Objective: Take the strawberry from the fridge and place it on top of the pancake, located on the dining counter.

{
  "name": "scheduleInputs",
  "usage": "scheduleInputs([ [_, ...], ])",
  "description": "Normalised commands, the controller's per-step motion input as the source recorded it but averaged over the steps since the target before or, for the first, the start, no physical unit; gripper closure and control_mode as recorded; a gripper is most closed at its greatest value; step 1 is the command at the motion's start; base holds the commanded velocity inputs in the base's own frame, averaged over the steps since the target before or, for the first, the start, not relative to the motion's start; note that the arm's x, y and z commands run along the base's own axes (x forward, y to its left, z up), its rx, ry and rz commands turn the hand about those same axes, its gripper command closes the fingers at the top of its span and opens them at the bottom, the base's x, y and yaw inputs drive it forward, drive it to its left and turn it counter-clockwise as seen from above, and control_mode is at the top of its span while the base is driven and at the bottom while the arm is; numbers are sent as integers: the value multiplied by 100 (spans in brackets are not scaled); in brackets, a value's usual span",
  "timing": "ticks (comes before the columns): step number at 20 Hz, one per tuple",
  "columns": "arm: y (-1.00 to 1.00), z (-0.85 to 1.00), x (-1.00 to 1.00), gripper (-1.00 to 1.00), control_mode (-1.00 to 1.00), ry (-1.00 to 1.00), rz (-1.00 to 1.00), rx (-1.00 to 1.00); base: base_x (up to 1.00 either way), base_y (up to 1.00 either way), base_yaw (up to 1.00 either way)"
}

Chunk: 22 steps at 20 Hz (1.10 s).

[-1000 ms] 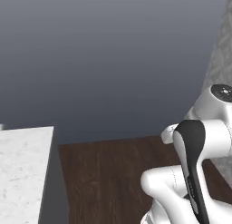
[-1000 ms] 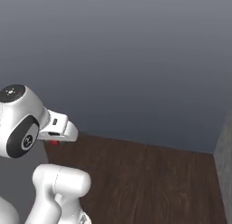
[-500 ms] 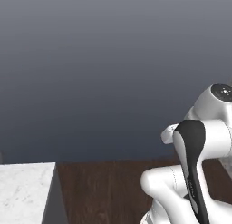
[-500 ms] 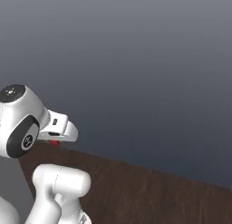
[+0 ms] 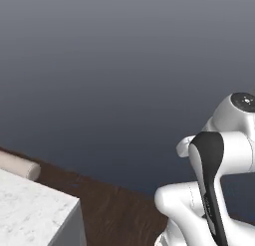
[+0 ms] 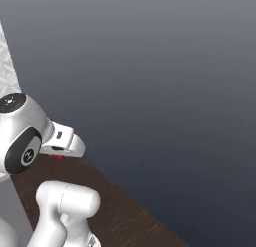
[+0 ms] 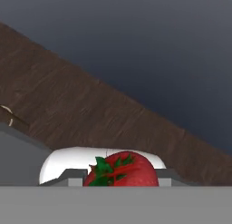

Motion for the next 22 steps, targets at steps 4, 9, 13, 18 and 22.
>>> scheduleInputs([
  [4, 0, 0, 0, 100, 100, 0, 0, 0, 100, -32, 80],
  [9, 0, 0, 0, 100, 100, 0, 0, 0, 100, -38, 75],
  [13, 0, 0, 0, 100, 100, 0, 0, 0, 100, -22, 65],
  [18, 0, 0, 0, 100, 100, 0, 0, 0, 100, -11, 61],
  [22, 0, 0, 0, 100, 100, 0, 0, 0, 100, -21, 58],
])
